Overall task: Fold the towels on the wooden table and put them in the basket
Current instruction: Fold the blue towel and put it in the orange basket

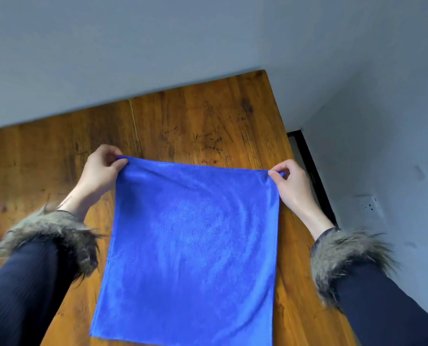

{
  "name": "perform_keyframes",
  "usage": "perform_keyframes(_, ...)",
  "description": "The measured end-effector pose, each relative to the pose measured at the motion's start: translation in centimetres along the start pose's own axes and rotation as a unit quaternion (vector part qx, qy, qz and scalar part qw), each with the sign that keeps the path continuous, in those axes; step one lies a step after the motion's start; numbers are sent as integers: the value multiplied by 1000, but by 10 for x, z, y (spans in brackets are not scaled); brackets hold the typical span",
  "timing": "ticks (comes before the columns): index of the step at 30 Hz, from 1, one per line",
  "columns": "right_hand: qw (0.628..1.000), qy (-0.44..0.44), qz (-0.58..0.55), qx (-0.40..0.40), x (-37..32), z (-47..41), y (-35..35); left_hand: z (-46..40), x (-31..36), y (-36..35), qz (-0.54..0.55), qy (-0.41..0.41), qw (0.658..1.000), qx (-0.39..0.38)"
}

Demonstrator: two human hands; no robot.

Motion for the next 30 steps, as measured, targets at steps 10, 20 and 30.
perform_keyframes(10, 992, 31, -119, 26, -69, -7, 38, 30, 46, 60, 64, -35, 997, 27)
perform_keyframes(20, 954, 273, 83, 89, -226, 62, 138, 104, 163, 180, 160, -149, 972, 90)
perform_keyframes(30, 916, 316, 38, 242, -296, 126, 213, 161, 236, 231, 123, -268, 951, 96)
Point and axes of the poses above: each hand's wrist, its own z-axis away from the middle knuckle, its own y-axis out of the back of the hand, x = y × z, the point moved 9 cm from there along -z, towards the middle knuckle, and after that the axes turned 10 degrees about z, right-handed, at the moved point
